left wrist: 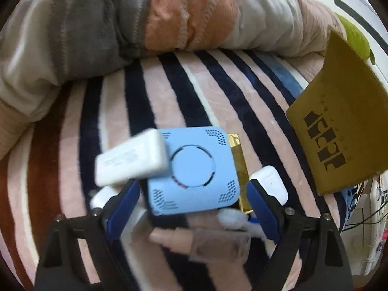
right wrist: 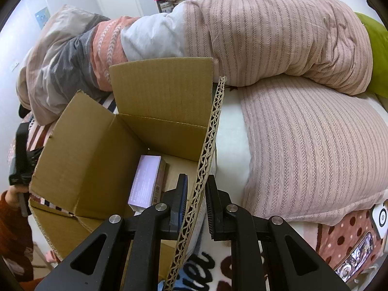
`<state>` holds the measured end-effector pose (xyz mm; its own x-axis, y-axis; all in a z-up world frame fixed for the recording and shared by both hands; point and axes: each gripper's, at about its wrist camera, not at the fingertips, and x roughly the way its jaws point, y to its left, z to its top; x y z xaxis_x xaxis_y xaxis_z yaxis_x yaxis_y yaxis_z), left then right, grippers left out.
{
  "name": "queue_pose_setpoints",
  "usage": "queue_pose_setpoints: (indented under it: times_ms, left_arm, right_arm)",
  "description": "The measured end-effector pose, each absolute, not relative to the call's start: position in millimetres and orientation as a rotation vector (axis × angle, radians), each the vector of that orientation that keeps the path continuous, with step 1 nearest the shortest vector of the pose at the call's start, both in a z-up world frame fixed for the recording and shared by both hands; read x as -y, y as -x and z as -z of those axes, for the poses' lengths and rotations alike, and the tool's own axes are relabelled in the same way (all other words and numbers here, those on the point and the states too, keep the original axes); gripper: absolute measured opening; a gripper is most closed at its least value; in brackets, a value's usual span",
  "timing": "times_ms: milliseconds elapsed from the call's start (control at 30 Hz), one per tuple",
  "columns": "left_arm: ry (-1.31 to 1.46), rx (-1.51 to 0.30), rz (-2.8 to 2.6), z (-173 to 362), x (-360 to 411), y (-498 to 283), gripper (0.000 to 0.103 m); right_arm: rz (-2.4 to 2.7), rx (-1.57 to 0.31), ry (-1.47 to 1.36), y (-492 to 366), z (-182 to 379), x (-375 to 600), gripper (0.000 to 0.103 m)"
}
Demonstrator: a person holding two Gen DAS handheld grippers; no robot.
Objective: Organize rigid objects
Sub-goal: 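Grasp the light-blue square device with the left tool, then carry the blue device into the cardboard box and open the left tool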
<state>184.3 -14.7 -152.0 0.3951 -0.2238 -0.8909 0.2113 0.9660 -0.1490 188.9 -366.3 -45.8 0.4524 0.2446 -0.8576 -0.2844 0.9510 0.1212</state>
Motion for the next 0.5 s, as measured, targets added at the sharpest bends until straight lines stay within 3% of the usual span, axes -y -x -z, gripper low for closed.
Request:
queue_pose_setpoints:
  times_ms: [233, 300, 500]
  left_arm:
    - [0.03, -1.148, 0.206, 167.1, 22.6, -207.2, 0.088]
    - [0.076, -1.142, 0.188, 167.7, 16.9, -211.0, 0.08]
    - [0.024, -1.127, 0.218, 165.2, 15.1, -204.3, 0.08]
  right_arm:
    - [-0.326, -1.052, 0.046, -188.5, 45.8, 365.9, 0.01]
    - [-0.327, -1.052, 0.049, -188.2, 46.3, 366.0, 0.01]
    - [-0.334, -1.056, 0.04, -187.9, 47.9, 367.9, 0.01]
